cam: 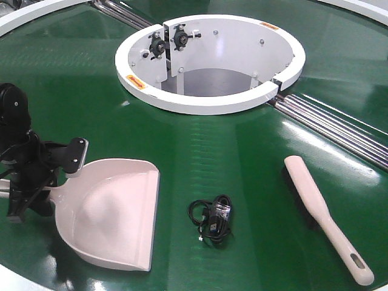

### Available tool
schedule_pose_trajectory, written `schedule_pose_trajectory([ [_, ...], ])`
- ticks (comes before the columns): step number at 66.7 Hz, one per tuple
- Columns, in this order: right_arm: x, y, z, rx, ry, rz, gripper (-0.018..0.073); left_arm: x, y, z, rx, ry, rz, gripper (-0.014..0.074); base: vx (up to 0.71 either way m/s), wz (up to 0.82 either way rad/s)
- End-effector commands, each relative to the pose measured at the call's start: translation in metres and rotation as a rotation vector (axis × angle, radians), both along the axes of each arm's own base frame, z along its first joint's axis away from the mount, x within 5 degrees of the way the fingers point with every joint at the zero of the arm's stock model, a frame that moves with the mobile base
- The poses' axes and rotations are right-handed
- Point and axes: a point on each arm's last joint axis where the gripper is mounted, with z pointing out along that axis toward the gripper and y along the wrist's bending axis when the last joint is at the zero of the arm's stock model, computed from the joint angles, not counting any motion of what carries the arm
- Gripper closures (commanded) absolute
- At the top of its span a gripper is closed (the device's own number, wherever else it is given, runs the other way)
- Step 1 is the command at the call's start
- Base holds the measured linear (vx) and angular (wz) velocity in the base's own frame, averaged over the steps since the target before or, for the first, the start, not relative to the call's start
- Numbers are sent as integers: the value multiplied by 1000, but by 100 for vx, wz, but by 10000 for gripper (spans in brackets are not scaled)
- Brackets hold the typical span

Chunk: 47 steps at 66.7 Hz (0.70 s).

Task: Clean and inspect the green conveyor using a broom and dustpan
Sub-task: 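Close the left gripper on the dustpan handle near the pan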

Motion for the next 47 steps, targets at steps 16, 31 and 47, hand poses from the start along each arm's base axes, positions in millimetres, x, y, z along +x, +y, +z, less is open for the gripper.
schedule_pose_trajectory([
  [16,-1,0,1,-14,-72,-2,569,-5,-2,28,-13,6,3,604,0,0],
  [31,-1,0,1,-14,-72,-2,569,-1,-11,48,-43,-59,94,604,0,0],
  [47,-1,0,1,-14,-72,-2,569,-2,-32,47,15,-71,21,604,0,0],
])
